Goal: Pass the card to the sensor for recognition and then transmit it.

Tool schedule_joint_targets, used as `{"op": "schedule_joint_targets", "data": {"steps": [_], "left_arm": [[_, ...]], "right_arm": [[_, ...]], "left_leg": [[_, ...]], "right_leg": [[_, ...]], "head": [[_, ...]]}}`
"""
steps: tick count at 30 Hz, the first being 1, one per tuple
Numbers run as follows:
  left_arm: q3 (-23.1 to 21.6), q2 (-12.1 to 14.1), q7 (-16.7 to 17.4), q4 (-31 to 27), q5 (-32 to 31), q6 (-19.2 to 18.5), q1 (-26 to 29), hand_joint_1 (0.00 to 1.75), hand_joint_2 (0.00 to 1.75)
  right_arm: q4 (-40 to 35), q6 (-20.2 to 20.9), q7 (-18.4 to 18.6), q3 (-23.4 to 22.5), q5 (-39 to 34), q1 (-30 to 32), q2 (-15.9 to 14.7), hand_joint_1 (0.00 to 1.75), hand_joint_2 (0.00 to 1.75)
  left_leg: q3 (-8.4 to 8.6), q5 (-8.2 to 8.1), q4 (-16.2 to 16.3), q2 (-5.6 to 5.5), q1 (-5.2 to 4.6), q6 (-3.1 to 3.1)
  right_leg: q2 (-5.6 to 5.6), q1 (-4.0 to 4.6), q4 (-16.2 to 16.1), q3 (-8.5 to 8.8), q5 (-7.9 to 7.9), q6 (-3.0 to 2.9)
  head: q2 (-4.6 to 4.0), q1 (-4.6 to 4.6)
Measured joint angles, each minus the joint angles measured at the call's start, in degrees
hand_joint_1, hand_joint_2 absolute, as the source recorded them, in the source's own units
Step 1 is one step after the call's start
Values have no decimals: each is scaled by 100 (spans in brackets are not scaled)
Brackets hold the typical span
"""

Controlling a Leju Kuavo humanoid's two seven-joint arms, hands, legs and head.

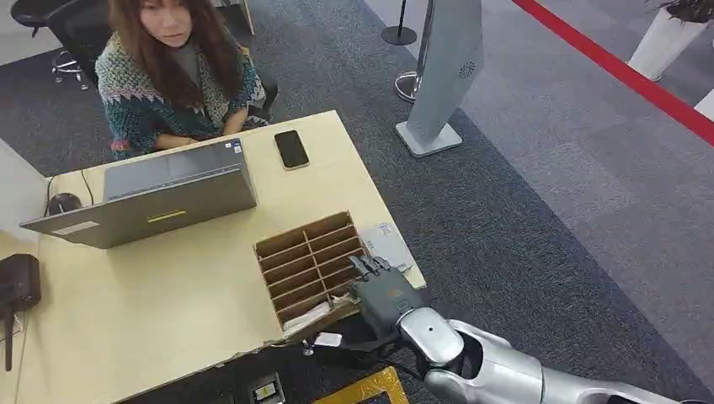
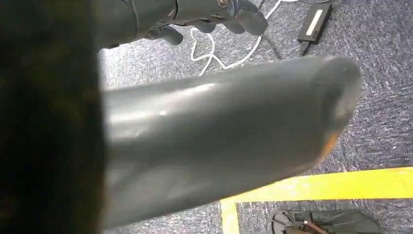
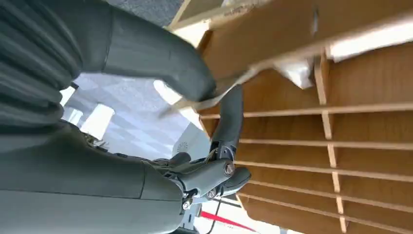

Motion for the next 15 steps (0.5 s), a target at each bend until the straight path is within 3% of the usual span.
{"op": "schedule_joint_targets", "data": {"steps": [5, 10, 15], "left_arm": [[0, 0, -2, -33, 18, 0, 6, 0, 0], [0, 0, -72, -74, 31, 0, 19, 0, 0], [7, 0, -98, -76, -85, 0, 20, 0, 0]], "right_arm": [[15, -29, -7, -20, -11, 1, 7, 154, 175], [33, -114, -42, -22, 2, 2, 9, 171, 175], [66, -181, -44, -26, 53, 3, 13, 175, 175]], "left_leg": [[0, 0, 0, 0, 0, 0], [-1, 0, 0, -1, 0, 0], [0, 0, 0, 0, 0, 0]], "right_leg": [[0, 0, 0, 0, 0, 0], [-1, 0, 0, 0, 0, 0], [-1, 0, 0, 0, 0, 0]], "head": [[-2, 2], [-2, 2], [-2, 0]]}}
